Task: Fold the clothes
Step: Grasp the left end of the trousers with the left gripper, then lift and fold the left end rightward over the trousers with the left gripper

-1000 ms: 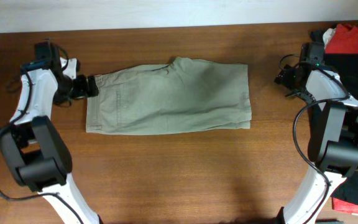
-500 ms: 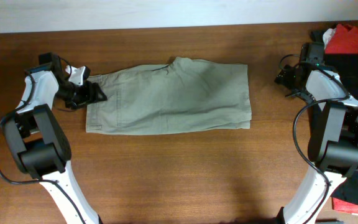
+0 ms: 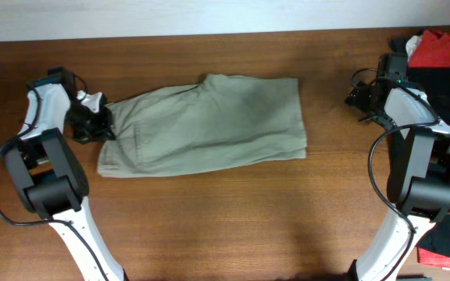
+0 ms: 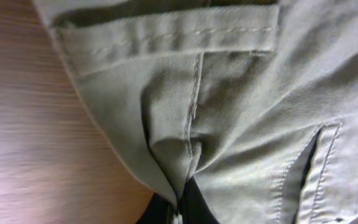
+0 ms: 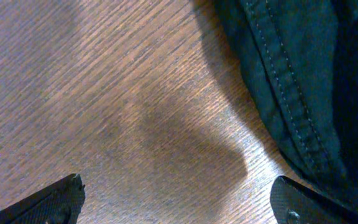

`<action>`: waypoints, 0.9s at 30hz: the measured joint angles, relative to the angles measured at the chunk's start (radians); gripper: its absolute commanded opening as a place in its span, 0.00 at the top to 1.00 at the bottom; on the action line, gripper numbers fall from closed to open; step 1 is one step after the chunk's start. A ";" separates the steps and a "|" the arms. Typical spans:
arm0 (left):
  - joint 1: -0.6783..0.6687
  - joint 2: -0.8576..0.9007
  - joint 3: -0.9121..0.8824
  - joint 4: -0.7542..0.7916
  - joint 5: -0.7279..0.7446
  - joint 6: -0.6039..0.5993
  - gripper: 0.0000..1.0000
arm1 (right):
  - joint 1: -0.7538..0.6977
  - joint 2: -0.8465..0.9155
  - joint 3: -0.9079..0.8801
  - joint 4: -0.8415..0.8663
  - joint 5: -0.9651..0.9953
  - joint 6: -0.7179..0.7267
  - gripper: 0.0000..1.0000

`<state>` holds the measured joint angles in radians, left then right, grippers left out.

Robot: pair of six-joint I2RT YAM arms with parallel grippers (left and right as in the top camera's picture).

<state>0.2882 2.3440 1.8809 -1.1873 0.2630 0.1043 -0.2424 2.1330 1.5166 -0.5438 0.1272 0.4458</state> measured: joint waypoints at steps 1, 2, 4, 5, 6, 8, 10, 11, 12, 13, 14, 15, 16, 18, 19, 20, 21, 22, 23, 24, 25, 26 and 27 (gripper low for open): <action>0.019 0.013 0.073 -0.053 -0.034 -0.005 0.99 | 0.000 0.000 0.000 0.000 0.000 0.000 0.01; 0.030 0.014 0.129 -0.097 -0.051 -0.014 0.99 | 0.000 0.000 0.000 -0.002 0.000 -0.001 0.01; 0.045 0.018 0.300 -0.207 -0.092 -0.043 0.99 | 0.000 0.000 0.000 -0.001 0.000 0.000 0.01; 0.045 0.018 0.380 -0.253 -0.105 -0.055 0.99 | 0.000 0.000 0.000 -0.002 0.000 0.000 0.01; 0.044 0.019 0.474 -0.314 -0.114 -0.072 1.00 | 0.000 0.000 0.000 0.000 0.000 0.000 0.01; 0.040 0.020 0.615 -0.386 -0.119 -0.095 1.00 | 0.000 0.000 0.000 -0.001 0.000 0.000 0.01; 0.032 0.022 0.792 -0.470 -0.120 -0.113 1.00 | 0.000 0.000 0.000 0.000 0.000 0.000 0.01; 0.026 0.020 0.846 -0.490 -0.114 -0.117 1.00 | 0.000 0.000 0.000 -0.002 0.000 0.000 0.01; 0.018 0.020 0.879 -0.497 -0.100 -0.121 0.99 | 0.000 0.000 0.000 0.000 0.000 0.000 0.01; 0.005 0.018 0.900 -0.497 -0.078 -0.124 0.99 | 0.000 0.000 0.000 0.000 0.000 0.000 0.01; -0.021 0.018 0.910 -0.499 -0.036 -0.126 1.00 | 0.000 0.000 0.000 -0.001 0.000 0.000 0.01; -0.048 0.018 0.910 -0.500 -0.008 -0.128 0.99 | 0.000 0.000 0.000 0.000 0.000 -0.001 0.01; -0.072 0.018 0.910 -0.500 0.001 -0.129 1.00 | 0.000 0.000 0.000 -0.001 0.000 0.000 0.01; -0.137 0.018 0.910 -0.499 0.012 -0.129 0.99 | 0.000 0.000 0.000 0.000 0.000 0.000 0.01; -0.171 0.018 0.910 -0.496 0.016 -0.129 0.99 | 0.000 0.000 0.000 0.000 0.000 0.000 0.01; -0.210 0.018 0.910 -0.491 0.019 -0.129 0.99 | 0.000 0.000 0.000 0.000 0.000 -0.001 0.01; -0.240 0.018 0.910 -0.491 0.022 -0.129 0.99 | 0.000 0.000 0.000 0.000 0.000 0.000 0.01; -0.270 0.018 0.910 -0.483 0.022 -0.129 0.99 | 0.000 0.000 0.000 0.000 0.000 -0.001 0.01; -0.290 0.018 0.908 -0.476 0.022 -0.129 0.99 | 0.000 0.000 0.000 -0.001 0.000 0.000 0.01; -0.312 0.018 0.901 -0.468 0.022 -0.132 0.99 | 0.000 0.000 0.000 0.000 0.000 0.000 0.01; -0.330 0.018 0.890 -0.461 0.023 -0.132 0.99 | 0.000 0.000 0.000 0.000 0.000 -0.001 0.01; -0.344 0.018 0.876 -0.449 0.023 -0.132 0.99 | 0.000 0.000 0.000 0.000 0.000 0.000 0.01; -0.359 0.018 0.854 -0.435 0.026 -0.132 0.99 | 0.000 0.000 0.000 0.000 0.000 0.000 0.01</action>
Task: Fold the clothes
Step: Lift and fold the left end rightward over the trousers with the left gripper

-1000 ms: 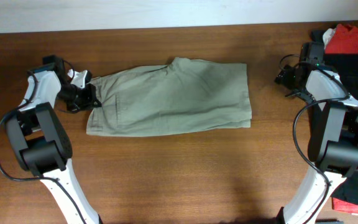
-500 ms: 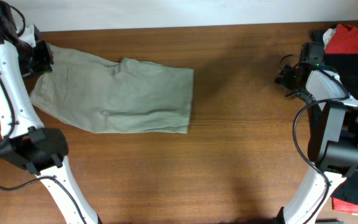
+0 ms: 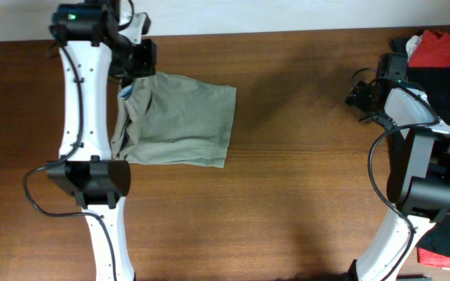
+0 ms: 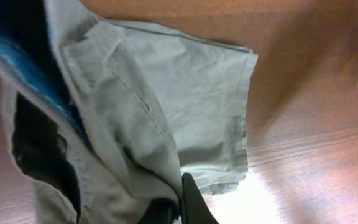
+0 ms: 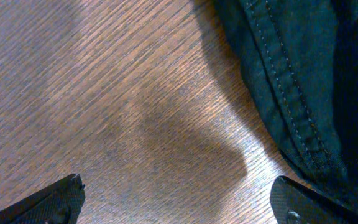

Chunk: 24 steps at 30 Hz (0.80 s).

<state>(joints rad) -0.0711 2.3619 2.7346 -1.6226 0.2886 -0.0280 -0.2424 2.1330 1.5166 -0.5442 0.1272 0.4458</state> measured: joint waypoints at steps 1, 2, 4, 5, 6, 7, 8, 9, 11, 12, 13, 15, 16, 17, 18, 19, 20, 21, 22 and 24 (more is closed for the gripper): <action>-0.012 0.000 -0.026 0.013 0.001 0.000 0.99 | 0.000 0.000 0.000 0.000 0.000 0.000 0.01; -0.025 0.000 -0.060 0.033 0.004 0.000 0.99 | 0.000 0.000 0.000 0.000 0.000 0.000 0.01; -0.045 0.000 -0.123 0.071 0.010 -0.003 0.99 | 0.000 0.000 0.000 0.000 0.000 -0.001 0.01; -0.062 0.000 -0.177 0.100 0.021 -0.003 0.99 | 0.000 0.000 0.000 0.000 0.000 0.000 0.01; -0.071 0.000 -0.194 0.117 0.028 -0.004 0.99 | 0.000 0.000 0.000 0.000 0.000 0.000 0.01; -0.087 0.000 -0.238 0.155 0.038 -0.004 0.99 | 0.000 0.000 0.000 0.000 0.000 0.000 0.01; -0.100 0.000 -0.268 0.166 0.042 -0.004 0.99 | 0.000 0.000 0.000 0.000 0.000 -0.001 0.01; -0.111 0.000 -0.289 0.178 0.044 -0.004 0.99 | 0.000 0.000 0.000 0.001 0.000 0.000 0.01; -0.137 0.000 -0.344 0.220 0.046 -0.005 0.99 | 0.000 0.000 0.000 0.000 0.000 0.000 0.01; -0.150 0.000 -0.381 0.251 0.046 -0.007 0.99 | 0.000 0.000 0.000 0.000 0.000 0.000 0.01; -0.155 0.000 -0.401 0.267 0.047 -0.008 0.99 | 0.000 0.000 0.000 0.000 0.000 0.000 0.01; -0.167 0.000 -0.454 0.332 0.049 -0.008 0.99 | 0.000 0.000 0.000 0.000 0.000 0.000 0.01; -0.175 0.000 -0.490 0.361 0.049 -0.008 0.76 | 0.000 0.000 0.000 0.000 0.000 0.000 0.01; -0.179 0.000 -0.504 0.376 0.049 -0.010 0.41 | 0.000 0.000 0.000 0.000 0.000 0.000 0.01; -0.184 0.000 -0.515 0.387 0.049 -0.005 0.41 | 0.000 0.000 0.000 0.000 0.000 0.000 0.02; -0.188 0.000 -0.525 0.389 0.053 -0.014 0.37 | 0.000 0.000 0.000 0.000 0.000 0.000 0.01; -0.192 0.000 -0.526 0.389 0.054 -0.018 0.37 | 0.000 0.000 0.000 0.000 0.000 0.000 0.01; -0.196 0.000 -0.526 0.389 0.056 -0.018 0.37 | 0.000 0.000 0.000 0.000 0.000 0.000 0.01; -0.196 0.000 -0.526 0.389 0.056 -0.018 0.37 | 0.000 0.000 0.000 0.000 0.000 0.000 0.01; -0.197 0.000 -0.526 0.387 0.064 -0.018 0.37 | 0.000 0.000 0.000 0.000 0.000 0.000 0.01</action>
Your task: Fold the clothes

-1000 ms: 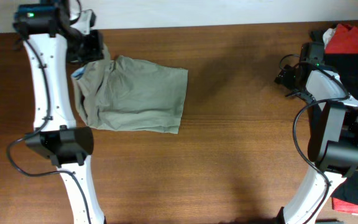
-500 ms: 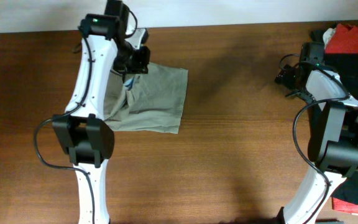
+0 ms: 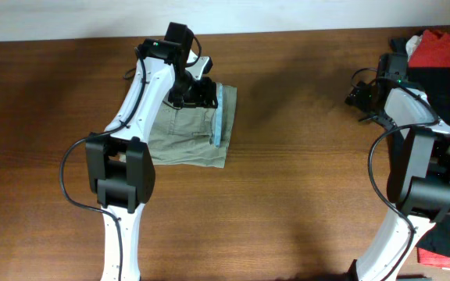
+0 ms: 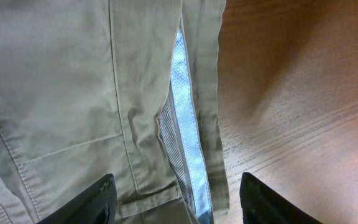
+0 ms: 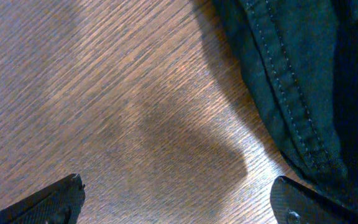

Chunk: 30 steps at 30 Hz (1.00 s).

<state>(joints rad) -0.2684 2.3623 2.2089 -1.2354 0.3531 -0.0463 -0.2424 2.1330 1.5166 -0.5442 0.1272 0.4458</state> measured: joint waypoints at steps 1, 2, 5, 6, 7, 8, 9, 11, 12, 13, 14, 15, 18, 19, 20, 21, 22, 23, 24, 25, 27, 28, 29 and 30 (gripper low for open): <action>0.000 0.000 0.000 -0.005 0.002 0.000 0.39 | 0.000 0.000 0.000 0.000 0.000 0.000 0.01; 0.002 0.000 0.001 -0.010 0.004 0.000 0.47 | 0.000 0.000 0.000 0.000 0.000 0.000 0.01; 0.008 0.000 0.002 -0.053 -0.013 0.000 0.68 | 0.000 0.000 0.000 0.000 0.000 0.000 0.01; 0.008 0.000 0.002 -0.084 -0.031 0.001 0.73 | 0.000 0.000 0.000 0.000 0.000 0.000 0.01; 0.009 0.000 0.002 -0.109 -0.047 0.000 0.80 | 0.000 0.000 0.000 0.000 0.000 0.000 0.01; 0.009 0.000 0.001 -0.126 -0.058 0.000 0.81 | 0.000 0.000 0.000 0.000 0.000 0.000 0.01; 0.008 0.000 -0.005 -0.127 -0.063 0.003 0.82 | 0.000 0.000 0.000 0.000 0.000 0.000 0.01; 0.002 0.000 -0.057 -0.110 -0.070 0.000 0.84 | 0.000 0.000 0.000 0.000 0.000 0.000 0.01; -0.001 0.000 -0.089 -0.098 -0.072 0.000 0.85 | 0.000 0.000 0.000 0.000 0.000 0.000 0.01; -0.009 0.000 -0.136 -0.087 -0.073 0.000 0.86 | 0.000 0.000 0.000 0.000 0.000 0.000 0.01; -0.018 0.000 -0.173 -0.073 -0.073 0.000 0.86 | 0.000 0.000 0.000 0.000 0.000 0.000 0.01; -0.034 0.000 -0.216 -0.050 -0.069 0.000 0.86 | 0.000 0.000 0.000 0.000 0.000 0.000 0.01; -0.069 0.000 -0.269 0.008 -0.042 0.000 0.86 | 0.000 0.000 0.000 0.000 0.000 -0.001 0.01; -0.081 0.000 -0.278 0.014 -0.038 0.000 0.86 | 0.000 0.000 0.000 0.000 0.000 0.000 0.01; -0.097 0.000 -0.282 0.017 -0.031 0.000 0.87 | 0.000 0.000 0.000 0.000 0.000 0.000 0.01; -0.106 0.000 -0.282 0.019 -0.023 0.000 0.91 | 0.000 0.000 0.000 0.000 0.000 0.000 0.01; -0.114 0.000 -0.283 0.021 -0.008 0.000 1.00 | 0.000 0.000 0.000 0.000 0.000 0.000 0.01; -0.124 0.000 -0.283 0.024 0.016 0.000 0.99 | 0.000 0.000 0.000 0.000 0.000 0.000 0.01; -0.127 0.000 -0.283 0.024 0.027 0.009 0.99 | 0.000 0.000 0.000 0.000 0.000 0.000 0.01; -0.130 0.000 -0.283 0.021 0.053 0.011 1.00 | 0.000 0.000 0.000 0.000 0.000 0.000 0.01; -0.131 0.001 -0.227 -0.038 0.066 0.034 0.98 | 0.000 0.000 0.000 0.000 0.000 -0.001 0.01; -0.130 0.001 -0.149 -0.052 0.058 0.049 0.86 | 0.000 0.000 0.000 0.000 0.000 0.000 0.01; -0.127 0.000 -0.074 -0.061 0.031 0.054 0.82 | 0.000 0.000 0.000 0.000 0.000 0.000 0.01; -0.124 -0.001 -0.015 -0.053 0.000 0.059 0.82 | 0.000 0.000 0.000 -0.001 0.000 0.000 0.01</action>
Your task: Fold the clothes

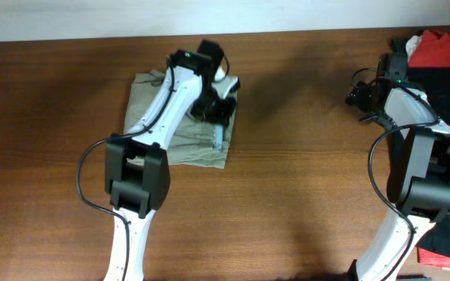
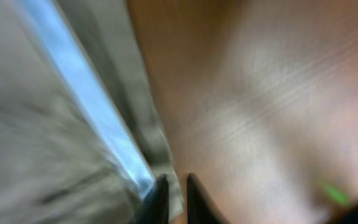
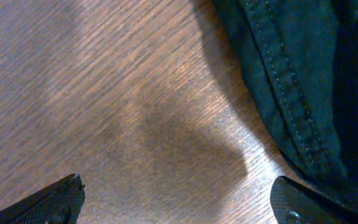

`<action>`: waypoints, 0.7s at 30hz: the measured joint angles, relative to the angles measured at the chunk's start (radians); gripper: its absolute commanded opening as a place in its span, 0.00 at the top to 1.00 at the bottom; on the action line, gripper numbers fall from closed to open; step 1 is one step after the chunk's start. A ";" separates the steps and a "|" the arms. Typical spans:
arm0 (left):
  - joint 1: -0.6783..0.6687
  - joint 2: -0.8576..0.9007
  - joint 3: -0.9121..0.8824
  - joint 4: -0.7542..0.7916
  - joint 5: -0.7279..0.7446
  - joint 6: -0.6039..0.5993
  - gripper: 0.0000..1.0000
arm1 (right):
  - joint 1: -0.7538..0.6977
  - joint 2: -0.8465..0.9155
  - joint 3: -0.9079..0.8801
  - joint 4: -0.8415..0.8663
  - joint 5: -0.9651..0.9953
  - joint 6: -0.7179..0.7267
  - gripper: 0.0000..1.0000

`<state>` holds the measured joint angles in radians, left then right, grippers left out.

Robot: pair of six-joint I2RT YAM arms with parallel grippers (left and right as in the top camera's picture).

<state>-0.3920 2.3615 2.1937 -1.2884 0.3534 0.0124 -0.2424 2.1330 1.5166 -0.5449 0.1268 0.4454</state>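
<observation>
The olive shorts [image 1: 174,136] lie folded in a rough square at the table's left middle, with a pale blue lining strip [image 1: 220,139] showing along their right edge. My left gripper [image 1: 223,109] sits at that right edge. The left wrist view is blurred. In it the fingers [image 2: 161,193] stand almost together, pinching the cloth edge [image 2: 166,168] beside the blue strip [image 2: 86,106]. My right gripper [image 1: 359,97] is far right, and it hangs open [image 3: 179,199] over bare wood.
A heap of dark clothes [image 1: 448,86] with a red piece [image 1: 440,48] fills the right end of the table. A dark stitched garment [image 3: 303,74] lies just beside the right gripper. Bare wooden tabletop [image 1: 303,195] lies between the shorts and the heap.
My left gripper was open over the shorts' right edge. It has now shifted slightly right and shut on that edge. The shorts and the right arm look unchanged.
The shorts first lay spread lengthwise, my left gripper shut on their left end. Then that gripper held them at the back left, the cloth doubled over. Then it was open above the folded bundle's right edge, and now it is shut there. The right arm stayed still.
</observation>
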 measured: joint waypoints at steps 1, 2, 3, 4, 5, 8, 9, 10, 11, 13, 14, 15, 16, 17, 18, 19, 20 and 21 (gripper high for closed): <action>0.007 -0.001 0.039 0.025 -0.023 0.000 0.82 | 0.000 0.000 0.000 0.000 0.000 0.000 0.01; 0.022 -0.003 0.071 0.095 -0.063 -0.002 0.82 | 0.000 0.000 0.000 0.001 0.000 0.000 0.01; 0.039 -0.003 0.077 0.157 -0.090 -0.014 0.82 | 0.000 0.000 0.000 -0.001 0.000 0.000 0.01; 0.052 -0.003 0.077 0.216 -0.106 -0.023 0.82 | 0.000 0.000 0.000 0.003 0.000 0.000 0.01; 0.060 -0.003 0.077 0.241 -0.120 -0.029 0.82 | 0.000 0.000 0.000 0.002 0.000 0.000 0.01; 0.077 0.014 0.077 0.294 -0.190 -0.067 0.82 | 0.000 0.000 0.000 0.001 0.000 0.000 0.01; 0.075 0.036 0.077 0.304 -0.204 -0.082 0.83 | 0.000 0.000 0.000 0.001 0.000 0.000 0.01; 0.073 0.062 0.077 0.308 -0.211 -0.091 0.83 | 0.000 0.000 0.000 0.001 0.000 0.000 0.01; 0.071 0.099 0.077 0.321 -0.217 -0.110 0.83 | 0.000 0.000 0.000 0.001 0.000 0.000 0.01; 0.067 0.168 0.077 0.337 -0.226 -0.155 0.83 | 0.000 0.000 0.000 0.001 0.000 0.000 0.01; 0.064 0.188 0.077 0.348 -0.228 -0.177 0.83 | 0.000 0.000 0.000 0.001 0.000 0.000 0.01; 0.062 0.205 0.077 0.373 -0.226 -0.201 0.83 | 0.000 0.000 0.000 0.001 0.000 0.000 0.01; 0.059 0.207 0.077 0.393 -0.227 -0.216 0.83 | 0.000 0.000 0.000 0.001 0.000 0.000 0.01; 0.053 0.214 0.077 0.438 -0.227 -0.229 0.83 | 0.000 0.000 0.000 0.001 0.000 0.000 0.01; 0.047 0.219 0.078 0.452 -0.230 -0.238 0.83 | 0.000 0.000 0.000 0.001 0.000 0.000 0.01; 0.042 0.219 0.079 0.457 -0.231 -0.242 0.82 | 0.000 0.000 0.000 0.001 0.000 0.000 0.01; 0.034 0.221 0.084 0.457 -0.231 -0.242 0.82 | 0.000 0.000 0.000 0.000 0.000 0.000 0.01; 0.024 0.225 0.095 0.452 -0.231 -0.243 0.82 | 0.000 0.000 0.000 0.001 0.000 0.000 0.01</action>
<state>-0.3676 2.5866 2.2883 -0.8368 0.1223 -0.2302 -0.2424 2.1330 1.5166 -0.5442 0.1272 0.4450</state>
